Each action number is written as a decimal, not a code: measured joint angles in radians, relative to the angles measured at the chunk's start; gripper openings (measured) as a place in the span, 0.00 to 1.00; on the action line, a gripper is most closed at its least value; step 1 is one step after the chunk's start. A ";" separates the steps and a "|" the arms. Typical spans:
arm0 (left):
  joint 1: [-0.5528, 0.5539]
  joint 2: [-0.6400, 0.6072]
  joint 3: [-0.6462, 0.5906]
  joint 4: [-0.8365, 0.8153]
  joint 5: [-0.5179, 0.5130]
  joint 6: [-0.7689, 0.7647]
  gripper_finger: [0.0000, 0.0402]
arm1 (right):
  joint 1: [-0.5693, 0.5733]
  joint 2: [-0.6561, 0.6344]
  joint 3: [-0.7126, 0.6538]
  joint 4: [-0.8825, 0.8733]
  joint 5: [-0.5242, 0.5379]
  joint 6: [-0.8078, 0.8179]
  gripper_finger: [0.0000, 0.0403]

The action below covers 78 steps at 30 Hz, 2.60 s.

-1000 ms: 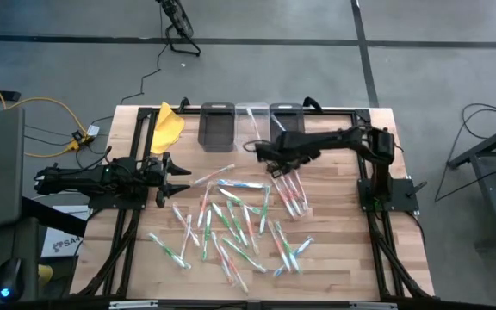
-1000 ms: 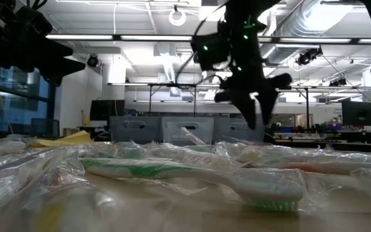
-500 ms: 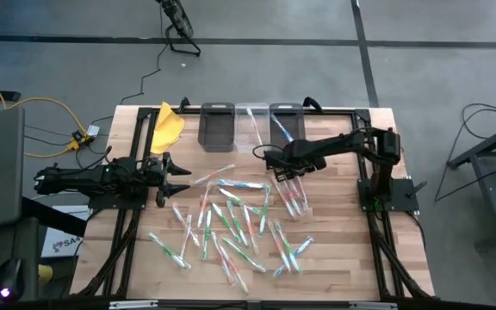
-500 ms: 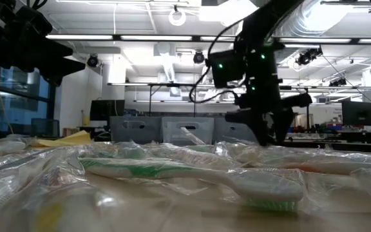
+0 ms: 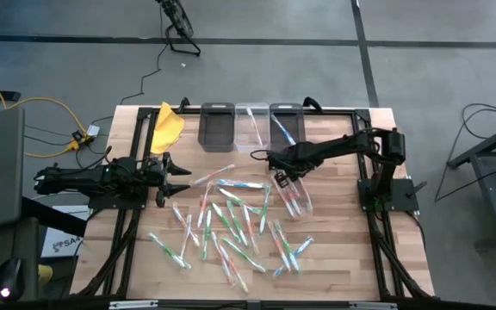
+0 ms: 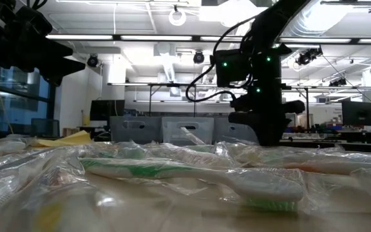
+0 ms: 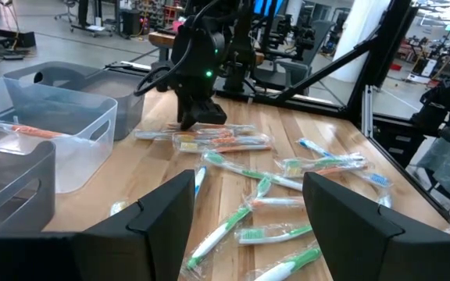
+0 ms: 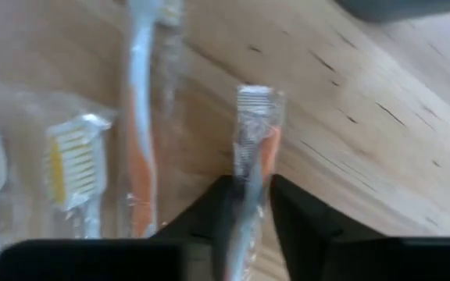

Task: Pick & Place Toothbrushes
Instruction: Put the orange toothbrush into the transparent bin

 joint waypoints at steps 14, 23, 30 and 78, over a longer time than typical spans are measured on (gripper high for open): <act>0.000 0.000 0.000 0.000 0.000 0.000 0.58 | -0.014 -0.243 0.011 0.081 0.160 -0.253 0.03; 0.000 0.000 0.000 0.000 0.000 0.000 0.58 | -0.052 -0.327 0.111 0.441 0.052 -0.486 0.03; 0.000 0.000 0.000 0.000 0.000 0.000 0.58 | -0.188 -0.184 0.287 0.537 -0.142 -0.574 0.03; 0.000 0.000 0.000 0.001 -0.010 0.000 0.58 | -0.148 0.027 0.720 -0.453 0.030 -0.362 0.31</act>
